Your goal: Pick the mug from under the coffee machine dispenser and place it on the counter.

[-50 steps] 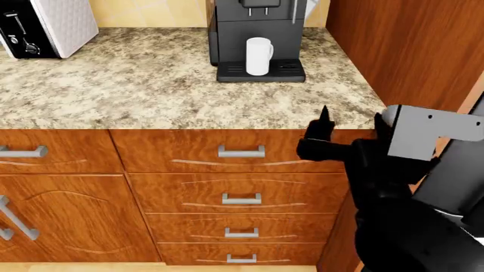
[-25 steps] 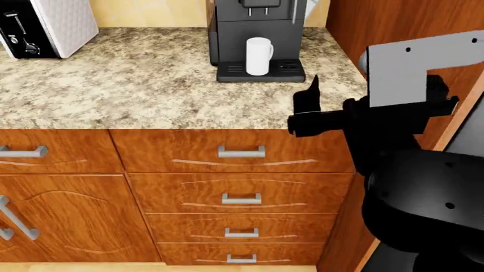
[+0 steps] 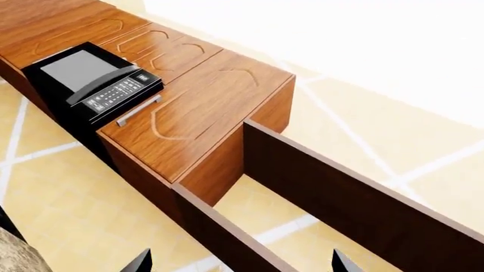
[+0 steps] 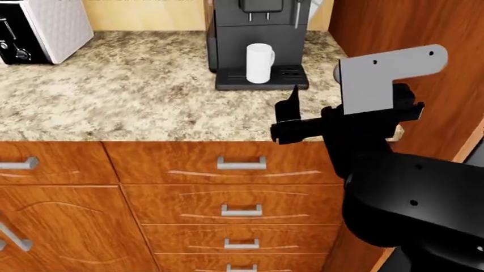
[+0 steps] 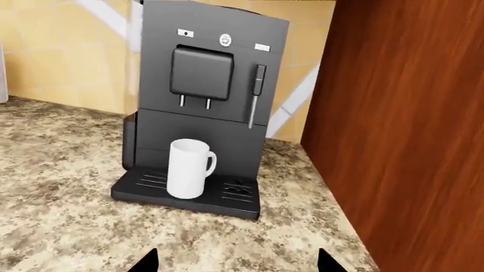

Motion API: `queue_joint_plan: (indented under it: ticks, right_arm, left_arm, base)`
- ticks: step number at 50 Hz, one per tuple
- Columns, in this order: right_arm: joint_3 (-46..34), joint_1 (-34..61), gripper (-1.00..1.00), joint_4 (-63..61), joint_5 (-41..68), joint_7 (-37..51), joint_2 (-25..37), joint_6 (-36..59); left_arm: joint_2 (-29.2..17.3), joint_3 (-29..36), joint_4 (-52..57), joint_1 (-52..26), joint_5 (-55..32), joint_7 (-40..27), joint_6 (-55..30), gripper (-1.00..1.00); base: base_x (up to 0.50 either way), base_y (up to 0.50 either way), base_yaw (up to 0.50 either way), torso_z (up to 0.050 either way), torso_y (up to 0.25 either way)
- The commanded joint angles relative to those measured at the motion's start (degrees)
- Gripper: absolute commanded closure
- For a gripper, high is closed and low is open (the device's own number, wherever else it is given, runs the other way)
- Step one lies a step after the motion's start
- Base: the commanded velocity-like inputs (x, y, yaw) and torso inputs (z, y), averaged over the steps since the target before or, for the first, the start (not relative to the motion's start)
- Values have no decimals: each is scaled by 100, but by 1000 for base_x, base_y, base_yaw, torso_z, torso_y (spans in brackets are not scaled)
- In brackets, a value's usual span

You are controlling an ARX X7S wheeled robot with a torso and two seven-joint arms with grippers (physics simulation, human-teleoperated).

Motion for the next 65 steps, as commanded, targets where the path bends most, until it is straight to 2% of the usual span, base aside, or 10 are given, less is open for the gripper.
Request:
queue_joint_plan:
  ticks: [1, 47, 65]
  right_arm:
    - [-181, -180, -100, 89, -246, -328, -44, -438]
    - [-271, -594, -100, 165, -304, -457, 30, -873]
    - [-100, -830, -100, -36, 192, -302, -23, -903]
  left_arm:
    - [71, -22, -12, 11, -67, 73, 23, -100]
    - [206, -114, 17, 7, -245, 226, -30, -100]
    - [313, -161, 23, 23, -377, 365, -35, -100]
  base:
    - [383, 0, 0, 0, 0]
    - [383, 0, 0, 0, 0]
    - [0, 0, 0, 0, 1]
